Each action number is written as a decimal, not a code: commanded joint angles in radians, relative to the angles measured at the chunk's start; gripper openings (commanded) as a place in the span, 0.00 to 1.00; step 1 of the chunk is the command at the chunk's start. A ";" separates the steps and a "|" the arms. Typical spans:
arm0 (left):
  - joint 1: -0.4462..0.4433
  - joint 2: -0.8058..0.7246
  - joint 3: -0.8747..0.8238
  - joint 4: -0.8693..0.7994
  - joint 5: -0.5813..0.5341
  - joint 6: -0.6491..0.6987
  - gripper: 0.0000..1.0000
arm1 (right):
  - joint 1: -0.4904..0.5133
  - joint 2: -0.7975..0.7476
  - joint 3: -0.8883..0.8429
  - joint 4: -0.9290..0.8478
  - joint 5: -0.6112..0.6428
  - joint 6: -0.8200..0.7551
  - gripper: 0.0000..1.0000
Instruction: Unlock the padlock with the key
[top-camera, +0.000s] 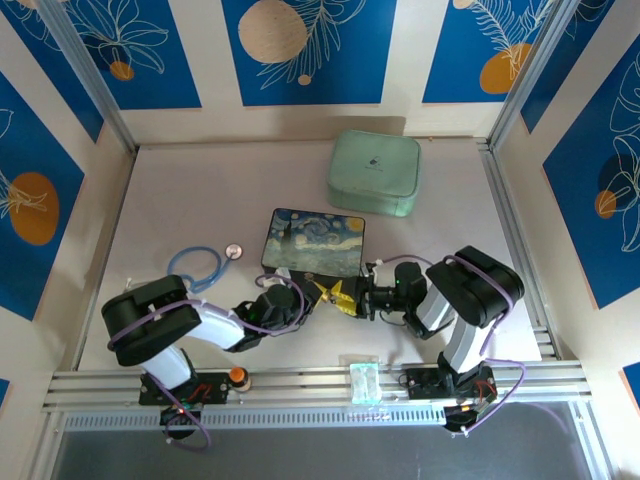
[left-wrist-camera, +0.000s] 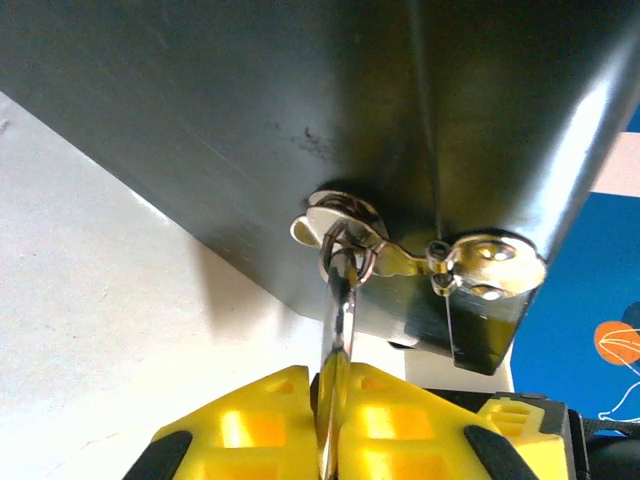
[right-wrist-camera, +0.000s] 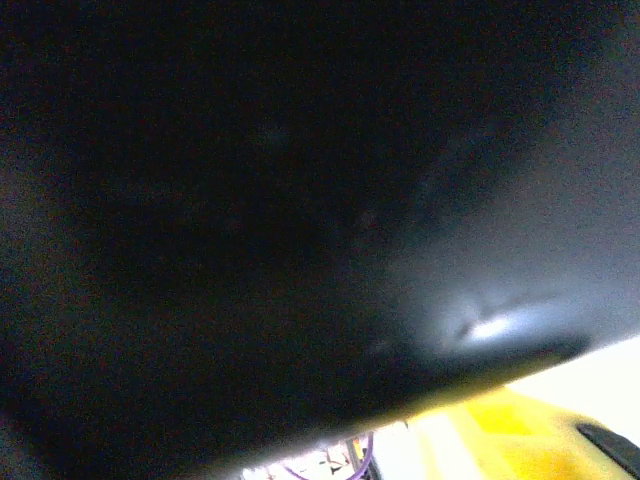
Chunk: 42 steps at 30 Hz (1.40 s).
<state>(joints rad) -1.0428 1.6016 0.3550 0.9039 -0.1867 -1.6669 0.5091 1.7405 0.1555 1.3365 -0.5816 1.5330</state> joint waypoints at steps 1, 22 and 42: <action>0.000 -0.018 0.012 -0.047 0.014 0.013 0.00 | -0.013 -0.054 -0.033 -0.095 0.050 -0.050 0.43; 0.001 -0.020 0.028 -0.037 0.015 0.013 0.00 | 0.112 -0.437 0.107 -0.923 0.211 -0.294 0.04; -0.051 -0.018 0.045 -0.049 0.056 -0.019 0.00 | 0.140 -0.341 0.214 -0.766 0.249 -0.343 0.03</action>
<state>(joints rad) -1.0477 1.5959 0.3752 0.8551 -0.2302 -1.6711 0.6411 1.4044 0.3294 0.4381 -0.3500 1.2266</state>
